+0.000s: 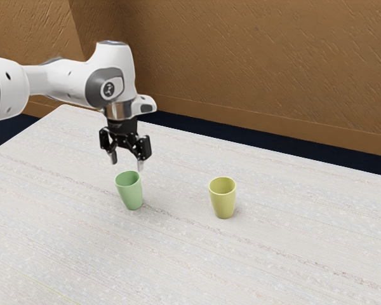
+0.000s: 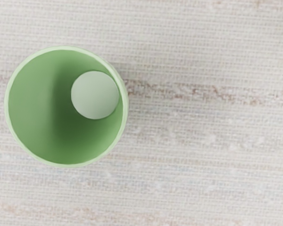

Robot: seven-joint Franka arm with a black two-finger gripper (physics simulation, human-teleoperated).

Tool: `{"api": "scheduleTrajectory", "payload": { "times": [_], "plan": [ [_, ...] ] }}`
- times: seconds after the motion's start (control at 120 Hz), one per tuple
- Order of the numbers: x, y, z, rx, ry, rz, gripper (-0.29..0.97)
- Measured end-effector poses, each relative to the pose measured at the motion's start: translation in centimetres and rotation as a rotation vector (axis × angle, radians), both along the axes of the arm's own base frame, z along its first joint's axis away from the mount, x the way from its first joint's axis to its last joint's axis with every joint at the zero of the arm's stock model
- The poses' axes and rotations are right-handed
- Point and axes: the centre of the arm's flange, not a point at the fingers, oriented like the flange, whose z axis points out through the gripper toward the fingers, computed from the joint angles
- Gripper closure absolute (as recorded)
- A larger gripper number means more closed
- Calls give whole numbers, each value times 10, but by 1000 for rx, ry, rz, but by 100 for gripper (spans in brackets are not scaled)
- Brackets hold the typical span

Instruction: Place the left cup onto the right cup

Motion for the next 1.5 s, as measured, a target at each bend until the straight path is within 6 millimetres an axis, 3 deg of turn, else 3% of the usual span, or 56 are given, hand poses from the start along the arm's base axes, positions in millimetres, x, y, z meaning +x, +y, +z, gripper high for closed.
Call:
{"api": "scheduleTrajectory", "payload": {
  "times": [0.908,1.5],
  "plan": [
    [14,0,-57,-10,28,2,8],
    [31,11,-71,-9,29,7,9]
  ]
}}
